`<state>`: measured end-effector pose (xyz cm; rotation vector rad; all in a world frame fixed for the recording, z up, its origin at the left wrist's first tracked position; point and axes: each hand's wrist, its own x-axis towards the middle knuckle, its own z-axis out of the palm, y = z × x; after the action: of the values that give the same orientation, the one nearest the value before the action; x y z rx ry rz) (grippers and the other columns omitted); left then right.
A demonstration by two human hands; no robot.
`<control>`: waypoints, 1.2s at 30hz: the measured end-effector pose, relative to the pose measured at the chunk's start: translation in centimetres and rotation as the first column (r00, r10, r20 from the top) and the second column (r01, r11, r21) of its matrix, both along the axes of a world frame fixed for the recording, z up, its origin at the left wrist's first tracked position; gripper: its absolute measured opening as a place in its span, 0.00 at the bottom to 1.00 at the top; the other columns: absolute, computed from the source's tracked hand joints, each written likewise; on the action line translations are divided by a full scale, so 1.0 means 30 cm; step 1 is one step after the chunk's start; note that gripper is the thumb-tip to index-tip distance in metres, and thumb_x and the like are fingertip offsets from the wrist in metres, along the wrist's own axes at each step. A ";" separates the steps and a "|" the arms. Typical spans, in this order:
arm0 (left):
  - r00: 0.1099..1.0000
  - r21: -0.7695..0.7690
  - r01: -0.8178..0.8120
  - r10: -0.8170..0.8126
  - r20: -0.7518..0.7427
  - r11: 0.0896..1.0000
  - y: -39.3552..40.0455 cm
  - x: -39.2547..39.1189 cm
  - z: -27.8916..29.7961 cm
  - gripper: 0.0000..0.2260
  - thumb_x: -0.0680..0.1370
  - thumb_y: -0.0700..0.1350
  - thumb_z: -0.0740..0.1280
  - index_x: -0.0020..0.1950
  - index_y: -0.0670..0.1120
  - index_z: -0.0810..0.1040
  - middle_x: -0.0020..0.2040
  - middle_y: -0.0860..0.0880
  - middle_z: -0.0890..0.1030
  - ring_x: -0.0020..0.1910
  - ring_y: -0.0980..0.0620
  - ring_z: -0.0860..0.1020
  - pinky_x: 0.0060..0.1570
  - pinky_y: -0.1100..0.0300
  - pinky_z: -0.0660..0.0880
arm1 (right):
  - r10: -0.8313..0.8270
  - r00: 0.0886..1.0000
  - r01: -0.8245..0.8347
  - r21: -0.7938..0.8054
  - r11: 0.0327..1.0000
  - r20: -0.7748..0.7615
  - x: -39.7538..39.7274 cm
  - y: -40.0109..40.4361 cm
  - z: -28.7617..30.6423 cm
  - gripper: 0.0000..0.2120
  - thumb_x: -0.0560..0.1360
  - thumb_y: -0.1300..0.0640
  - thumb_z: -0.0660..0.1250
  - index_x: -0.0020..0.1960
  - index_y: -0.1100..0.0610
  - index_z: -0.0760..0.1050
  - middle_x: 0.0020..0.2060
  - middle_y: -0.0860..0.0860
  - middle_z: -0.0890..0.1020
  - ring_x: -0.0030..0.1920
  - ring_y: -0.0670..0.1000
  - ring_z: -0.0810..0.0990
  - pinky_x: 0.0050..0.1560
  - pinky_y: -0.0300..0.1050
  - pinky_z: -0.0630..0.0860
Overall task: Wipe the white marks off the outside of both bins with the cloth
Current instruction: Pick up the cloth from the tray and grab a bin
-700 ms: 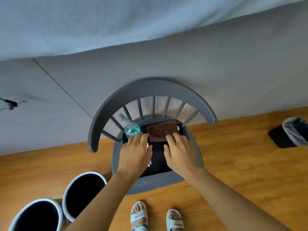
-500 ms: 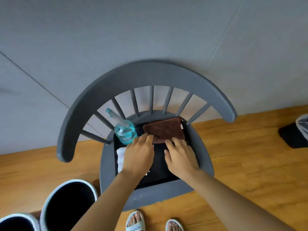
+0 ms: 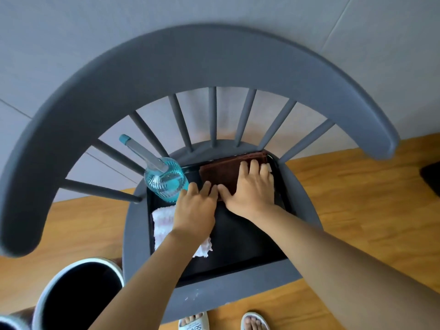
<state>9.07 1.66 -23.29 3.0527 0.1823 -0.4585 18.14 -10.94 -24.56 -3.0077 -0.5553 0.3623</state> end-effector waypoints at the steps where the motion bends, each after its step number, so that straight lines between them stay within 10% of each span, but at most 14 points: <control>1: 1.000 -0.007 0.004 -0.004 0.003 1.000 0.004 -0.007 -0.007 0.28 0.77 0.40 0.60 0.78 0.49 0.63 0.74 0.50 0.69 0.61 0.43 0.71 0.56 0.53 0.70 | -0.015 1.000 0.015 0.026 1.000 -0.025 0.005 -0.003 -0.007 0.45 0.73 0.26 0.61 0.76 0.59 0.65 0.72 0.58 0.69 0.71 0.64 0.64 0.72 0.59 0.65; 8: 0.986 -0.118 -0.035 0.054 0.159 0.992 -0.006 -0.051 -0.006 0.20 0.71 0.34 0.69 0.64 0.40 0.81 0.63 0.43 0.82 0.51 0.41 0.80 0.48 0.50 0.79 | -0.105 0.986 0.118 0.100 0.988 -0.131 0.004 0.008 -0.036 0.54 0.66 0.26 0.67 0.79 0.57 0.57 0.79 0.57 0.58 0.78 0.65 0.52 0.74 0.63 0.57; 14: 0.983 -0.219 -0.114 0.142 0.113 0.969 -0.021 -0.057 -0.030 0.28 0.76 0.35 0.62 0.77 0.42 0.68 0.77 0.45 0.70 0.66 0.40 0.73 0.66 0.50 0.71 | -0.046 0.998 0.050 0.096 0.994 -0.046 0.021 0.011 -0.028 0.53 0.64 0.25 0.69 0.76 0.59 0.62 0.71 0.56 0.70 0.69 0.64 0.66 0.67 0.59 0.66; 20: 0.998 -0.216 -0.050 0.059 0.032 0.975 0.015 -0.086 -0.050 0.32 0.79 0.37 0.55 0.83 0.47 0.51 0.82 0.49 0.56 0.81 0.44 0.55 0.79 0.53 0.53 | 0.057 0.998 -0.043 0.338 0.940 -0.032 -0.029 0.018 -0.027 0.39 0.70 0.46 0.79 0.73 0.62 0.68 0.57 0.60 0.82 0.55 0.63 0.77 0.55 0.56 0.78; 24: 0.977 -0.360 -0.073 0.140 0.163 0.930 0.013 -0.076 -0.031 0.24 0.82 0.37 0.57 0.78 0.45 0.67 0.73 0.48 0.73 0.74 0.43 0.67 0.75 0.54 0.62 | 0.042 0.986 0.050 0.515 0.856 -0.164 -0.043 -0.001 -0.014 0.33 0.71 0.57 0.79 0.73 0.57 0.68 0.54 0.60 0.77 0.56 0.61 0.78 0.53 0.48 0.77; 27: 0.898 -0.646 -0.214 0.408 0.165 0.733 -0.013 -0.067 0.036 0.10 0.84 0.48 0.60 0.60 0.51 0.80 0.47 0.52 0.82 0.51 0.49 0.77 0.51 0.54 0.75 | 0.065 0.989 0.028 0.612 0.791 -0.130 -0.044 -0.022 0.021 0.31 0.71 0.59 0.79 0.70 0.56 0.71 0.54 0.57 0.75 0.55 0.60 0.80 0.51 0.46 0.78; 31: 0.704 -0.920 -0.364 0.689 -0.169 0.147 -0.057 -0.058 0.152 0.20 0.78 0.67 0.63 0.45 0.51 0.79 0.41 0.53 0.82 0.43 0.56 0.80 0.43 0.63 0.77 | 0.146 0.974 -0.227 0.686 0.691 0.175 -0.092 -0.048 0.110 0.29 0.67 0.62 0.83 0.66 0.62 0.79 0.47 0.56 0.78 0.46 0.58 0.80 0.42 0.53 0.83; 36: 0.468 -0.953 -0.303 0.868 -0.164 -0.016 -0.110 -0.133 0.266 0.12 0.78 0.55 0.72 0.44 0.47 0.77 0.34 0.56 0.78 0.35 0.59 0.78 0.35 0.66 0.75 | 0.356 0.891 -0.445 0.696 0.564 0.282 -0.160 -0.095 0.231 0.30 0.73 0.54 0.80 0.72 0.59 0.77 0.64 0.48 0.82 0.47 0.54 0.73 0.48 0.52 0.77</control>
<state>5.09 -1.63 -15.31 1.4626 0.8929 0.3033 13.34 -13.80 -17.62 -2.0709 -1.0935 -0.0415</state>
